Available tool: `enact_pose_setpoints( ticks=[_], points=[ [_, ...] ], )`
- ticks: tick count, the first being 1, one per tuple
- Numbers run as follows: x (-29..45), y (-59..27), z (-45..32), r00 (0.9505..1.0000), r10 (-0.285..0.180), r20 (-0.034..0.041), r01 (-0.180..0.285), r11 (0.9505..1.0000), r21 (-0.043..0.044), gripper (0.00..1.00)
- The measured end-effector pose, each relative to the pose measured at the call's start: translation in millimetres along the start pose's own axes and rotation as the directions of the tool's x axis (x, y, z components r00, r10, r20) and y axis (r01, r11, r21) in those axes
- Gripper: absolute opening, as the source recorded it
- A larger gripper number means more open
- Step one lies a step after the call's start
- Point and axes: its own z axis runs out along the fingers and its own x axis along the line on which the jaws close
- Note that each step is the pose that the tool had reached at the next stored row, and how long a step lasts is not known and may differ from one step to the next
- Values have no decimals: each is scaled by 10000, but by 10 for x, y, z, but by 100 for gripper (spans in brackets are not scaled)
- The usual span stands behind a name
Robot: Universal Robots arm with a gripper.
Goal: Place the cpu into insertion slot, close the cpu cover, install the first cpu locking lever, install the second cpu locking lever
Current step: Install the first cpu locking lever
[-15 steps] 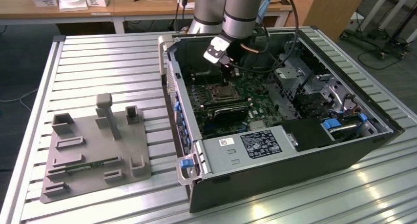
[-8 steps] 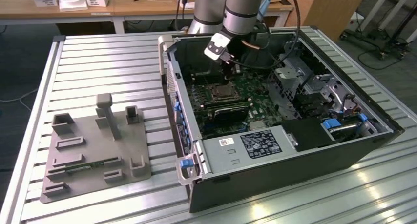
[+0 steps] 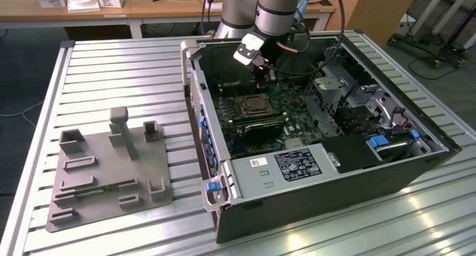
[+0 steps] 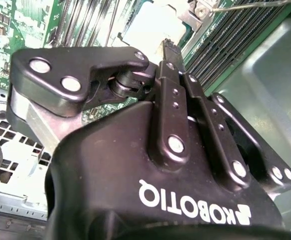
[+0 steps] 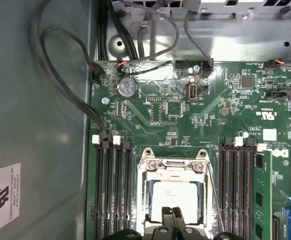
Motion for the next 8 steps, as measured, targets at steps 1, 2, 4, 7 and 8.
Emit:
enact_pose_setpoints(
  ticks=[1,2,4,7,8],
  points=[
    [0,-1,0,9999,-152,0,152,9999,0,10],
    [0,-1,-1,9994,-342,-1,342,9994,0,10],
    [0,-1,-1,9975,-701,-3,701,9975,0,10],
    [0,-1,0,9923,-1237,-7,1237,9923,-3,10],
    [0,-1,0,9899,-1415,-8,1415,9899,-4,10]
  ],
)
